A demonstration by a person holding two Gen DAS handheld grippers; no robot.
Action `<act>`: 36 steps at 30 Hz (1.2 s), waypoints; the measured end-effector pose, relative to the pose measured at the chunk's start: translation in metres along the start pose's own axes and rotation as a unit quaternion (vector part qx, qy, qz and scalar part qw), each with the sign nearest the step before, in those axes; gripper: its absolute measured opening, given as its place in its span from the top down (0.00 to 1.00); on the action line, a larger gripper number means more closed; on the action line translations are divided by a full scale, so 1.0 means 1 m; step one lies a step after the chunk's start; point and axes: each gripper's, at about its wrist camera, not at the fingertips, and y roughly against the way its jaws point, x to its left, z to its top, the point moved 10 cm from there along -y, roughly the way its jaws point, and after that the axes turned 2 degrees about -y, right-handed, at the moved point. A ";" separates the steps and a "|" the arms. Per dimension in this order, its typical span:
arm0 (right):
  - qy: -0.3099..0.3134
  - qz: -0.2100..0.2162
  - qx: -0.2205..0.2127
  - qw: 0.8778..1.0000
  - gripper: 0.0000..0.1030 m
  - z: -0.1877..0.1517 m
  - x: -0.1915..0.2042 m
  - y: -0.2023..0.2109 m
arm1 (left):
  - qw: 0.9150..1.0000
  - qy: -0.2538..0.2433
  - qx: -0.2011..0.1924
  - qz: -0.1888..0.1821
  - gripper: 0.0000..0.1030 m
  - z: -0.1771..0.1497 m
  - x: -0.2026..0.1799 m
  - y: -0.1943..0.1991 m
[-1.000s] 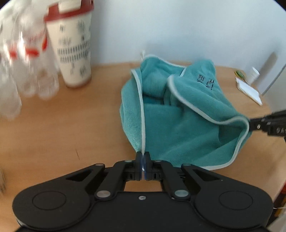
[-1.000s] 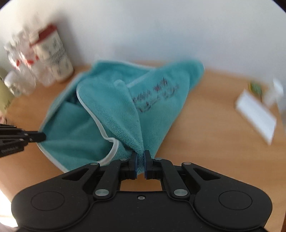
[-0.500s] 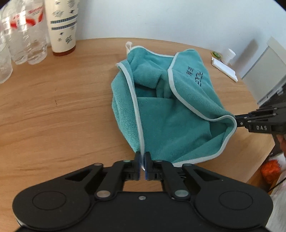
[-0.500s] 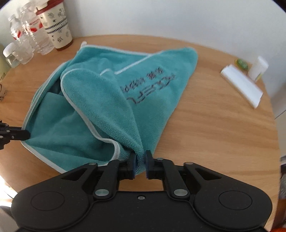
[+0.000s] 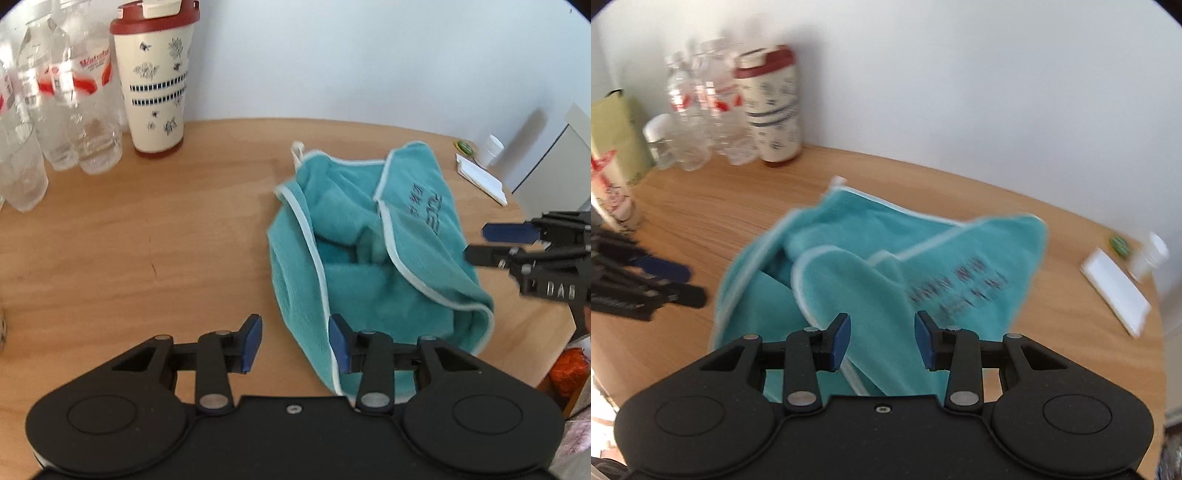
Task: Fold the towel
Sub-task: 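Lift and pull the towel edges apart with both grippers to unfold it, then lay the towel flat and open both grippers to release it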
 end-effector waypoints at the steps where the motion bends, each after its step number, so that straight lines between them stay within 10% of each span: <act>1: 0.002 0.002 0.000 1.000 0.58 0.000 0.002 0.001 | 1.000 0.000 0.001 0.005 0.61 0.006 0.002 -0.005; 9: 0.013 0.014 0.026 0.999 0.60 0.005 0.025 -0.028 | 0.999 -0.023 0.027 0.018 0.61 0.032 0.007 -0.045; 12: -0.001 0.005 0.051 0.999 0.87 0.001 0.020 -0.039 | 0.999 -0.024 0.037 0.022 0.62 0.034 0.008 -0.058; 16: -0.027 0.000 0.050 0.998 0.89 0.002 0.008 -0.033 | 0.998 -0.034 0.048 0.016 0.91 0.036 0.003 -0.066; 36: -0.196 -0.110 -0.030 0.974 0.95 -0.024 -0.127 0.076 | 0.996 0.001 0.018 0.088 0.94 0.021 0.023 -0.010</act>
